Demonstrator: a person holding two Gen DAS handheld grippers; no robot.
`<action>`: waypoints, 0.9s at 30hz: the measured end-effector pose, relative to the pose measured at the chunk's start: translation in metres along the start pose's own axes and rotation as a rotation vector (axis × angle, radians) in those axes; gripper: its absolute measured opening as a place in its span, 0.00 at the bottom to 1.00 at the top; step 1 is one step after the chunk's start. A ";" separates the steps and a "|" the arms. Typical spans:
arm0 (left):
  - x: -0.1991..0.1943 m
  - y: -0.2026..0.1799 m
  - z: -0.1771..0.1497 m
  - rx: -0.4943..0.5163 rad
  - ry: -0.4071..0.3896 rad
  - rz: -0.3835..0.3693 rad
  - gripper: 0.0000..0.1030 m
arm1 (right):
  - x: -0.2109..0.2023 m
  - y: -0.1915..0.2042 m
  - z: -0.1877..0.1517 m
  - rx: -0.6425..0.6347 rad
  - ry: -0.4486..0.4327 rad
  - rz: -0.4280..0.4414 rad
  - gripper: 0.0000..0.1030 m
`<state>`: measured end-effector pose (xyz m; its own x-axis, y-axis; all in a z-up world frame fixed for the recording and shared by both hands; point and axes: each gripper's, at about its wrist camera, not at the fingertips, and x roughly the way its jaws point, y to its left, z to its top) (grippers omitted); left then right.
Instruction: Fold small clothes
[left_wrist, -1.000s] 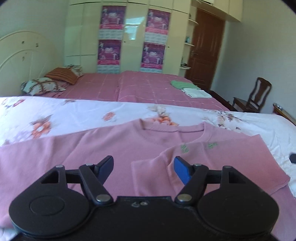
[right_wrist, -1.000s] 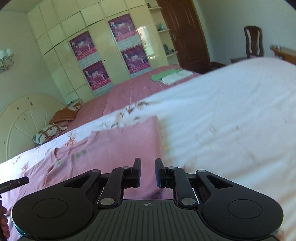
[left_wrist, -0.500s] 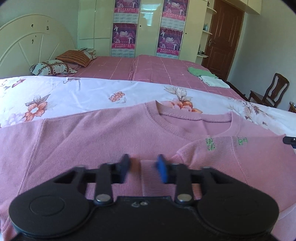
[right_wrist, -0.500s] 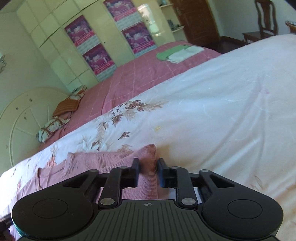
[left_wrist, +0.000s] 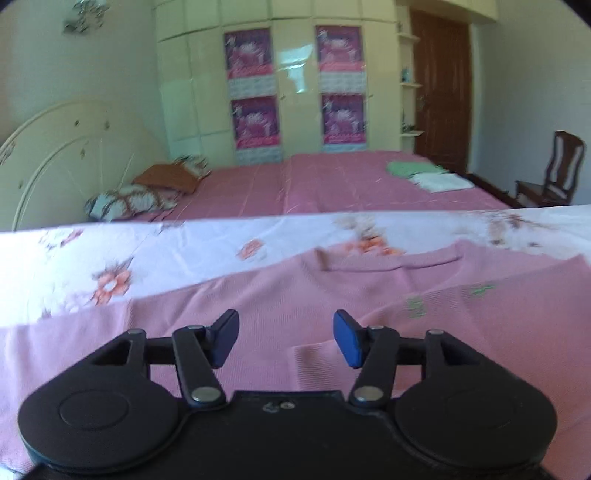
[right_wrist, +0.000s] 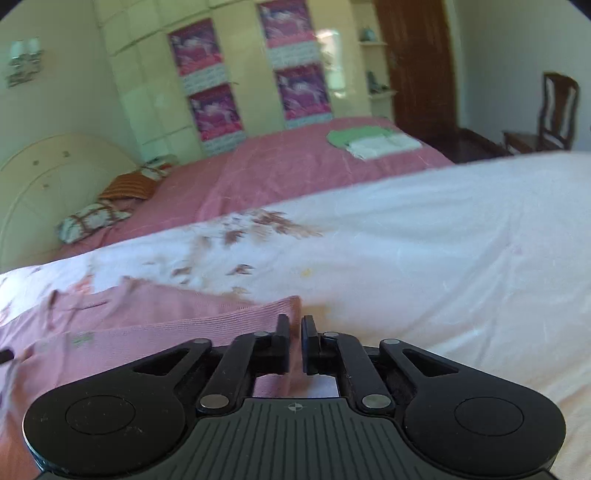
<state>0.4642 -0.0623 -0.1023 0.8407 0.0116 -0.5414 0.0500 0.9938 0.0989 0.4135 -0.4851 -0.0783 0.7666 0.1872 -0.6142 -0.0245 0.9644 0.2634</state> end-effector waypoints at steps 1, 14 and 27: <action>-0.006 -0.009 0.000 0.022 -0.008 -0.033 0.51 | -0.007 0.005 -0.003 -0.021 0.009 0.020 0.04; -0.028 -0.040 -0.030 0.046 0.055 -0.173 0.54 | -0.063 0.024 -0.052 -0.144 0.052 0.037 0.04; 0.002 -0.056 -0.005 0.055 0.037 -0.145 0.61 | -0.041 0.041 -0.035 -0.139 -0.009 0.032 0.04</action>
<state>0.4609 -0.1174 -0.1129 0.8023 -0.1267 -0.5833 0.1998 0.9778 0.0625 0.3585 -0.4467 -0.0685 0.7699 0.2173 -0.6000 -0.1374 0.9746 0.1767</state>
